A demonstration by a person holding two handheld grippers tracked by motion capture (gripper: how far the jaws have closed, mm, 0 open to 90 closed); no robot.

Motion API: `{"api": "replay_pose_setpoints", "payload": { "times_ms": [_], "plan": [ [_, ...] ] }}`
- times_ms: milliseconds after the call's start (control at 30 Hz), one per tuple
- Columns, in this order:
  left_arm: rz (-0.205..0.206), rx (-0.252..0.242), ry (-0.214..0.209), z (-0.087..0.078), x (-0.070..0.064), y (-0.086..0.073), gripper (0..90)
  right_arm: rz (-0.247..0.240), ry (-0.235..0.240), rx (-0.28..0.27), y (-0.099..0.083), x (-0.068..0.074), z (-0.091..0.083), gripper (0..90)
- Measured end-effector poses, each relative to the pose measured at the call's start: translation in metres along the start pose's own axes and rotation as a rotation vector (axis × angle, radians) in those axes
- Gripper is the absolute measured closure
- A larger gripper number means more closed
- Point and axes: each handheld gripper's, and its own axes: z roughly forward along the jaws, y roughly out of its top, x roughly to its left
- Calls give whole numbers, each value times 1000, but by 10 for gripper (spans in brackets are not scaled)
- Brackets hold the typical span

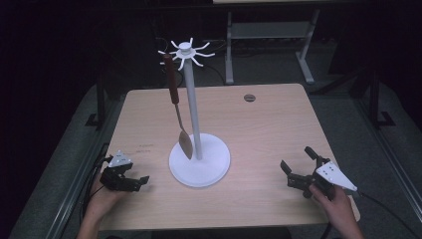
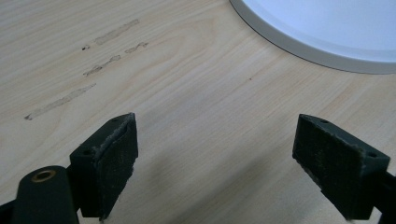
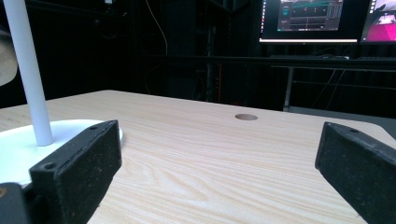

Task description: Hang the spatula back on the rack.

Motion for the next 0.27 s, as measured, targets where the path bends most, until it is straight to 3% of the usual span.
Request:
{"api": "replay_pose_setpoints", "payload": {
  "times_ms": [267],
  "plan": [
    [-21, -13, 18, -1, 8, -6, 137, 1, 0, 1, 0, 0, 0, 1]
  ]
}}
